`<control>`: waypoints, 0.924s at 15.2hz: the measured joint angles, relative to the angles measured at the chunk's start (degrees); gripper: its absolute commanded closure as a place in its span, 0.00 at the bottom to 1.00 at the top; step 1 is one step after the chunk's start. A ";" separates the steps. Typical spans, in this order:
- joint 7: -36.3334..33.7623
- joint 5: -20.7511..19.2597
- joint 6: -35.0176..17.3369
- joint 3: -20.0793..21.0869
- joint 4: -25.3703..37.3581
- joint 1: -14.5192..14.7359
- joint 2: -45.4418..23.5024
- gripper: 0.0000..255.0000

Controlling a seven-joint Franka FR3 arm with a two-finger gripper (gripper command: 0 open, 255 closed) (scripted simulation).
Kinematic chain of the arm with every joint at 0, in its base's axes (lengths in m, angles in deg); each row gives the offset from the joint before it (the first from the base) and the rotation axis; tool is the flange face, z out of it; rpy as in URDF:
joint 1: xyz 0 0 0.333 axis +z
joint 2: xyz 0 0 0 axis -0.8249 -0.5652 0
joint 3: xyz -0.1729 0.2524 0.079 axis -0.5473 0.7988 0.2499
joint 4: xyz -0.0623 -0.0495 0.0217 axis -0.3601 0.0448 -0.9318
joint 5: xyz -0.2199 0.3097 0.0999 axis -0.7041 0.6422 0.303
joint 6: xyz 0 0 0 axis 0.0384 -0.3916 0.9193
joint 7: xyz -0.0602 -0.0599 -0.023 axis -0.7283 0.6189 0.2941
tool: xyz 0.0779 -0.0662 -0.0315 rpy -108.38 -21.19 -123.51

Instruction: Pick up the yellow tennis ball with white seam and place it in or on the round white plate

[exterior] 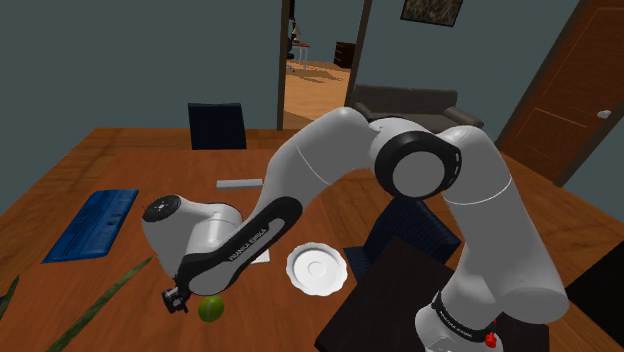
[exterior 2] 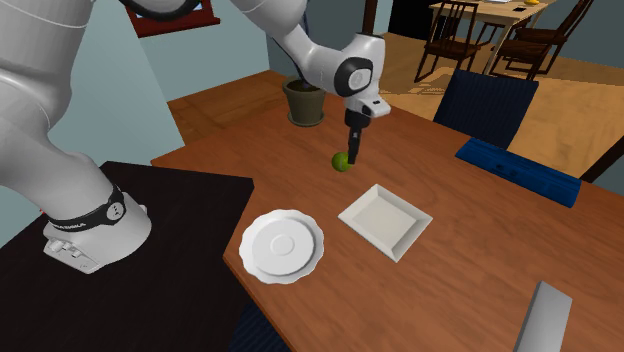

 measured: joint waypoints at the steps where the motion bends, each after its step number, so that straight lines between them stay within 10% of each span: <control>1: -0.61 1.16 4.04 0.47 0.95 0.52 0.33 0.00; 14: -1.81 1.38 4.74 0.05 1.03 1.21 -2.59 0.00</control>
